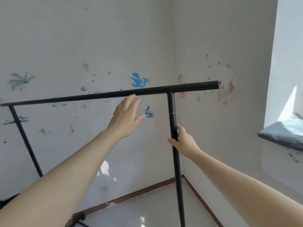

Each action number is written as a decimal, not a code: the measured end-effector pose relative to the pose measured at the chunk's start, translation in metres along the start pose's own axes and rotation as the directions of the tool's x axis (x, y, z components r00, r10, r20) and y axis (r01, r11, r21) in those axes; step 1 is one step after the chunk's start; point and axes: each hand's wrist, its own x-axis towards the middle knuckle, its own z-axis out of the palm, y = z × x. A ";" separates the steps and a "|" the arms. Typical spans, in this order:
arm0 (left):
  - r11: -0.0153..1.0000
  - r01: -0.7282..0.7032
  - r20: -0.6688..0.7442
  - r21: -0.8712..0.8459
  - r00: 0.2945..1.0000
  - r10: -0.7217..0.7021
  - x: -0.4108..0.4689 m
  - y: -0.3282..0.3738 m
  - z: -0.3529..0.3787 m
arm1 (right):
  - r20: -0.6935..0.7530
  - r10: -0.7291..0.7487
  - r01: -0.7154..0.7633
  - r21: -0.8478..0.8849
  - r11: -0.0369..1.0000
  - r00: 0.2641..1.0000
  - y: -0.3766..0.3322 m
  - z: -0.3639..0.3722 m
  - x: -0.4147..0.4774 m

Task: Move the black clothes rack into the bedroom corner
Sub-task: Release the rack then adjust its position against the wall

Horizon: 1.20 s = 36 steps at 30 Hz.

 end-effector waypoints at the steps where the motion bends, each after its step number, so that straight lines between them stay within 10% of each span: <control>1: 1.000 -0.014 -0.022 0.024 1.000 0.015 0.006 0.002 -0.004 | -0.008 -0.021 0.020 -0.013 1.000 1.000 0.000 0.002 0.002; 36: 0.989 -0.042 -0.159 0.142 0.985 0.064 0.197 -0.036 0.104 | -0.226 0.031 -0.058 -0.112 0.992 0.974 0.054 -0.007 0.153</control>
